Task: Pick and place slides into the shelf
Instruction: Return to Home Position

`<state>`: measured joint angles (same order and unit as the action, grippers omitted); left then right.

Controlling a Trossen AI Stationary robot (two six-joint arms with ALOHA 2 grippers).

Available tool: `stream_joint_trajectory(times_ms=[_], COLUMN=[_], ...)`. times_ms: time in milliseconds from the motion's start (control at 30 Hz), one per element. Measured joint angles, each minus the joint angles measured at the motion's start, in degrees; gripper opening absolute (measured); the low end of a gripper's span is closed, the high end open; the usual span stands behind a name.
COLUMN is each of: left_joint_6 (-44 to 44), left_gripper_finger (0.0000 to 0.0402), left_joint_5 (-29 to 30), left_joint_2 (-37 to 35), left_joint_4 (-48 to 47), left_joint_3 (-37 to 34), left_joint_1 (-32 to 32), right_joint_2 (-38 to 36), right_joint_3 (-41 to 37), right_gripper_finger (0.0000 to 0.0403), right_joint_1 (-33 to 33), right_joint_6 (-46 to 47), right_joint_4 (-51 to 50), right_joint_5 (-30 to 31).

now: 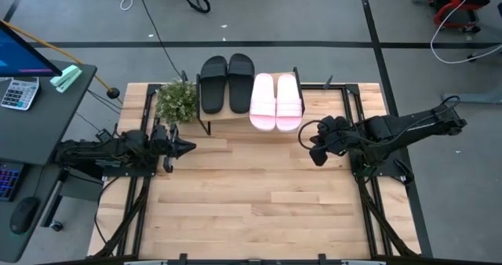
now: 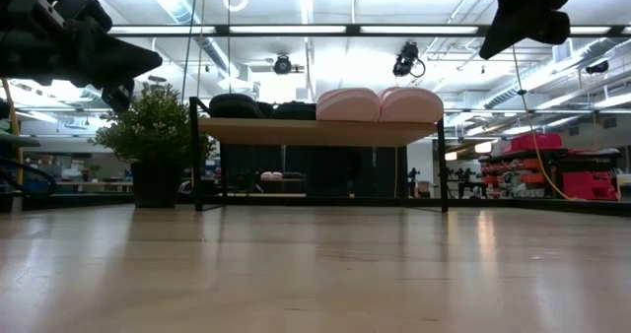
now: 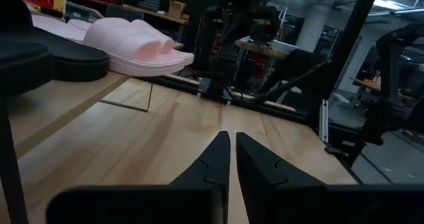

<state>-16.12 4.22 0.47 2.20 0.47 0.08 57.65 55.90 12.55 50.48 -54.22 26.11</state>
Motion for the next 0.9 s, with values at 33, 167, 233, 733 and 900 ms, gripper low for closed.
stream_joint_trajectory(times_ms=[33,167,233,733,900], left_joint_6=[0.1,0.2,0.2,0.2,0.2], left_gripper_finger=[0.0034,0.0038,0.0038,0.0028,0.0037], left_joint_5=[0.0,0.1,0.1,0.0,0.0], left_joint_2=[0.0,0.0,0.0,0.0,0.0], left_joint_4=[0.2,0.7,0.9,1.3,1.4], left_joint_3=[0.0,0.0,0.0,0.0,0.0], left_joint_1=[0.0,0.0,0.0,0.0,0.0], right_joint_2=[0.0,-1.3,-3.3,-27.1,-37.5], right_joint_3=[0.0,-2.7,-7.0,-26.4,-30.7], right_gripper_finger=[0.0000,0.0000,0.0000,0.0000,0.0000], right_joint_1=[0.0,0.0,-0.1,-15.0,-17.3], right_joint_6=[-0.9,-4.9,-7.0,-25.4,-23.6], right_joint_4=[0.0,3.3,11.0,36.7,36.4], right_joint_5=[0.0,0.0,-1.5,-16.0,-20.1])
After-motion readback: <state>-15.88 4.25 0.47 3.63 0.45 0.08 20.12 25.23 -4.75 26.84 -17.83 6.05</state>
